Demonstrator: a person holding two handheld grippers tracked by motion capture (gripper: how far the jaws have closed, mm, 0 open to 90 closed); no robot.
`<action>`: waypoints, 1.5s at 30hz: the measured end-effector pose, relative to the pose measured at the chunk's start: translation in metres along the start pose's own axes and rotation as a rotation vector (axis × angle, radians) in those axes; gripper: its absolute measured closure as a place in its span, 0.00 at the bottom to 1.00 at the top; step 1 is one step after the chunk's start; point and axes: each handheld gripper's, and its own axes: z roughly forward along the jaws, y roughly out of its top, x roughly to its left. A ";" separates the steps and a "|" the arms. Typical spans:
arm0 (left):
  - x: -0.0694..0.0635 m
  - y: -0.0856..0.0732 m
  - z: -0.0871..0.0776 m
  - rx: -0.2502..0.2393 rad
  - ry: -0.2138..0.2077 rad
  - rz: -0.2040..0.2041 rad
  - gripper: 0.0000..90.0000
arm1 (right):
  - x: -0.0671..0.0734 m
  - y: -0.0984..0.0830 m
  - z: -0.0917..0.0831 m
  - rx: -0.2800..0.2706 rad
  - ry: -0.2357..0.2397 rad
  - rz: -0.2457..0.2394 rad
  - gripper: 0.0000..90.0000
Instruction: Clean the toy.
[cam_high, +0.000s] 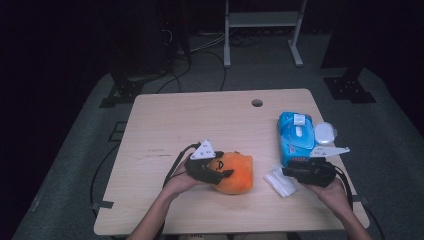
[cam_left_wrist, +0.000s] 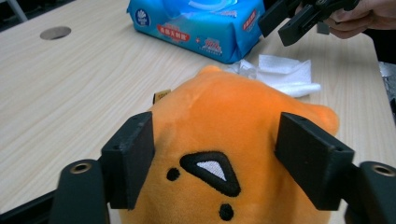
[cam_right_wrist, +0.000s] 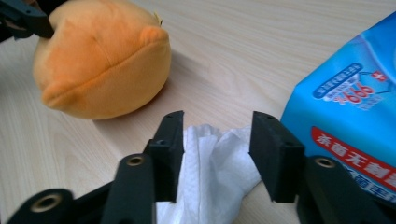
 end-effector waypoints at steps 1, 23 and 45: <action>-0.001 0.002 -0.001 -0.001 0.000 0.006 0.29 | -0.001 0.000 -0.002 -0.008 -0.001 0.002 0.56; 0.012 -0.005 -0.048 -0.040 0.074 -0.050 0.19 | -0.001 0.000 -0.007 -0.031 -0.035 -0.013 0.45; 0.020 -0.038 -0.077 -0.020 0.125 -0.099 0.18 | 0.002 0.000 -0.006 -0.015 -0.041 -0.020 0.42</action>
